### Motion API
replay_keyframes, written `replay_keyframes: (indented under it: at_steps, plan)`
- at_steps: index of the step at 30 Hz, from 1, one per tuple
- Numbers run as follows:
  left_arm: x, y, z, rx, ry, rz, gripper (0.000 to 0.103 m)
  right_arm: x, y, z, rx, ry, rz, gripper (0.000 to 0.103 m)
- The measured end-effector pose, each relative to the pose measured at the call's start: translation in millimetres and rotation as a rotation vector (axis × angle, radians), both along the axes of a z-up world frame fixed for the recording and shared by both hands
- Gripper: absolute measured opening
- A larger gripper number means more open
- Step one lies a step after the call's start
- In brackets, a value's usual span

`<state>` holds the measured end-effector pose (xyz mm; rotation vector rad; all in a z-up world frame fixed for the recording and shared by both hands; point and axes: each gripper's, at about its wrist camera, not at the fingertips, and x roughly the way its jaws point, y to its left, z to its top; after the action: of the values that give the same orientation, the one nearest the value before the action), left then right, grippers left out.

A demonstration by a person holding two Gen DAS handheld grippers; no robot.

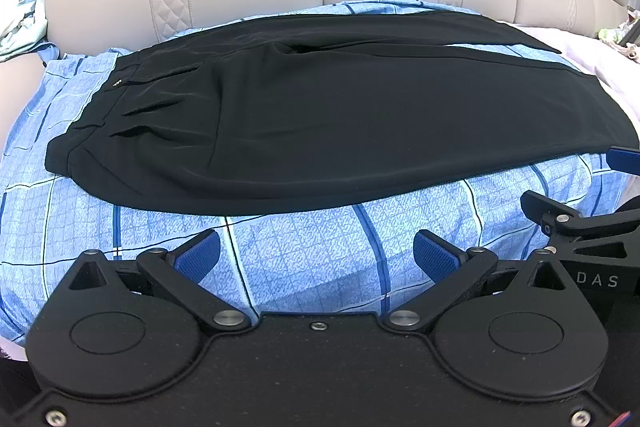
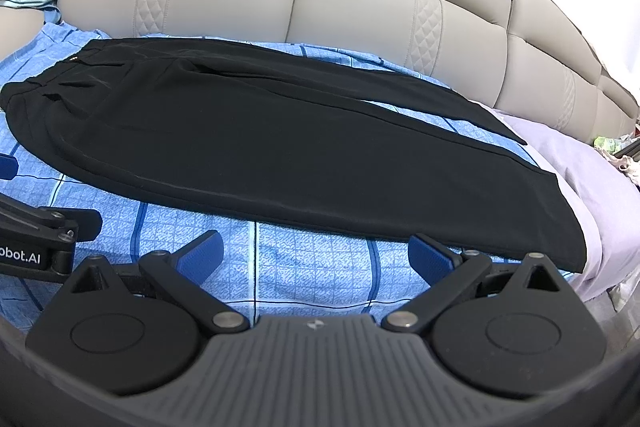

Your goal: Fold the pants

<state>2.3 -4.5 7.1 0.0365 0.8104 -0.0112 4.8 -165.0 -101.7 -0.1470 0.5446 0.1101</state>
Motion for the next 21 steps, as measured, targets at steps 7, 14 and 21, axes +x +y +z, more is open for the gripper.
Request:
replay_keyframes:
  at_steps: [7, 14, 21]
  plan:
    - [0, 0, 0, 0.0, 0.0, 0.001, 0.103, 1, 0, 0, 0.002, 0.002, 0.001, 0.103]
    - [1, 0, 0, 0.008, 0.0, -0.001, 0.103, 4, 1, -2, 0.005, 0.012, -0.001, 0.103]
    - [23, 20, 7, 0.005, -0.014, 0.0, 0.103, 23, -3, -5, 0.105, 0.047, 0.009, 0.103]
